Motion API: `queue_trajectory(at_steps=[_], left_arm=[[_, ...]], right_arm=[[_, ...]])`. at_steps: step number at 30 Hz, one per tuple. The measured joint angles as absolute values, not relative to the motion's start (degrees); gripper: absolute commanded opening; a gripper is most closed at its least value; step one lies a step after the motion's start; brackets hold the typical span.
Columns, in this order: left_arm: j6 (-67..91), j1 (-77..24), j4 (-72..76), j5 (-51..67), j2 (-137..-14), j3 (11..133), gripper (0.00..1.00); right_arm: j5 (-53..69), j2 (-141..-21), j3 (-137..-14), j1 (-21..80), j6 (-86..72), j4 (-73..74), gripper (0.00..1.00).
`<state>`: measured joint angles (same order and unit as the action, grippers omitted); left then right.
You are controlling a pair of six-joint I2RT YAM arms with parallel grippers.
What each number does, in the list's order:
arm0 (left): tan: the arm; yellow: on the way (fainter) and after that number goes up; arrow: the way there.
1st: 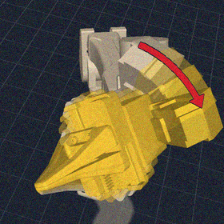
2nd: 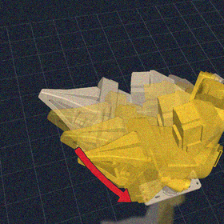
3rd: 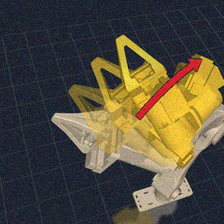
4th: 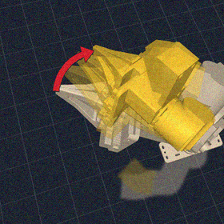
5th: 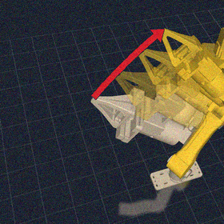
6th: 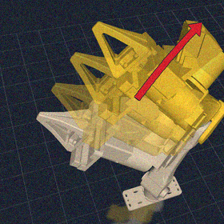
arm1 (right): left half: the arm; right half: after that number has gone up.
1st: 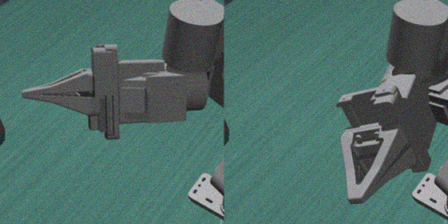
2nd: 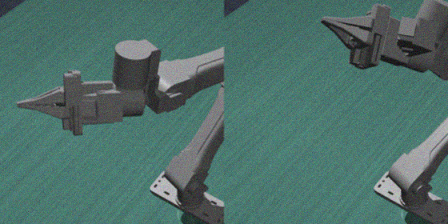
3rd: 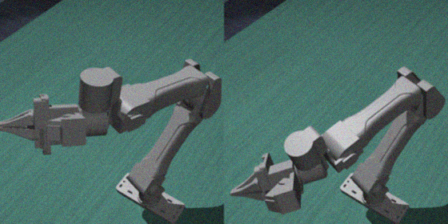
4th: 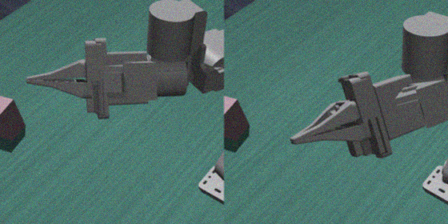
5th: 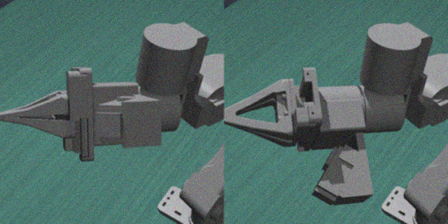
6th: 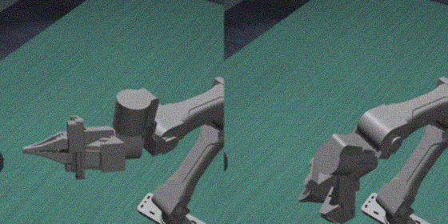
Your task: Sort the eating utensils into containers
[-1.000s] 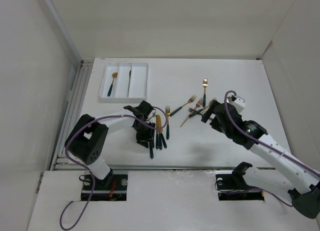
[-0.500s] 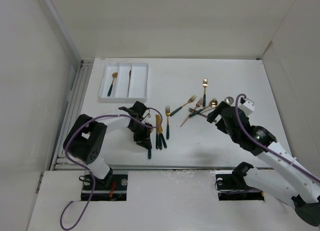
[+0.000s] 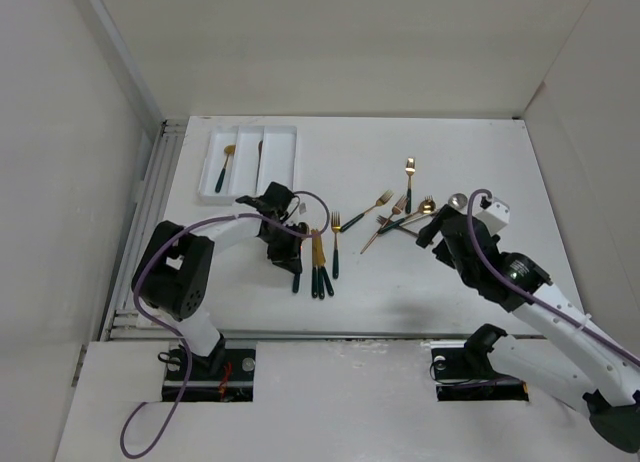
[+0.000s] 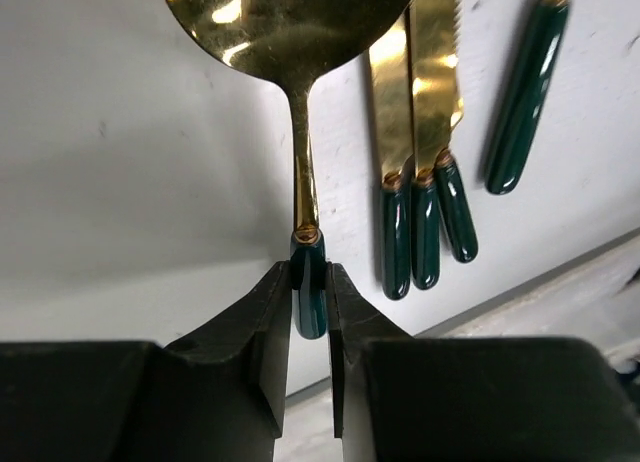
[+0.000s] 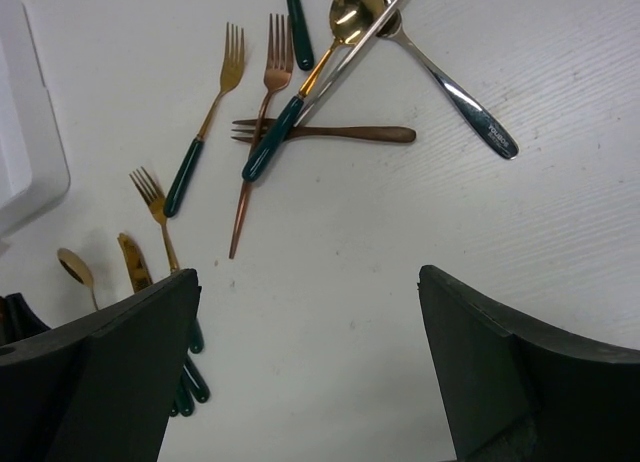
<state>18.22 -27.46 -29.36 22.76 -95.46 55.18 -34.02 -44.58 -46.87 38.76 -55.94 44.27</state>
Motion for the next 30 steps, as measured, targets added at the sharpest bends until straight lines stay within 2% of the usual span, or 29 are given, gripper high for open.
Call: queue_trajectory(at_steps=[10, 16, 22, 26, 30], left_arm=[[12.14, -27.42, -32.18, 19.18, -95.44, 61.04, 0.00], [8.80, -26.20, -35.42, 15.00, -95.61, 78.35, 0.00], [4.25, -15.62, -36.36, 14.04, -99.11, 96.07, 0.00], [1.04, -8.03, -38.22, 13.23, -108.33, 108.33, 0.00], [-2.04, -2.17, -38.87, 11.40, -117.62, 113.84, 0.00]], right_arm=[[-34.70, -47.27, -47.11, 38.76, -52.21, 40.18, 0.95], [-34.06, -51.42, -48.05, 38.50, -47.22, 34.04, 0.95], [-26.15, -62.89, -56.82, 32.95, -36.62, 25.41, 0.95], [-20.93, -72.99, -67.40, 28.77, -29.95, 21.34, 0.95], [-17.69, -81.28, -75.88, 26.57, -25.85, 18.81, 0.95]])
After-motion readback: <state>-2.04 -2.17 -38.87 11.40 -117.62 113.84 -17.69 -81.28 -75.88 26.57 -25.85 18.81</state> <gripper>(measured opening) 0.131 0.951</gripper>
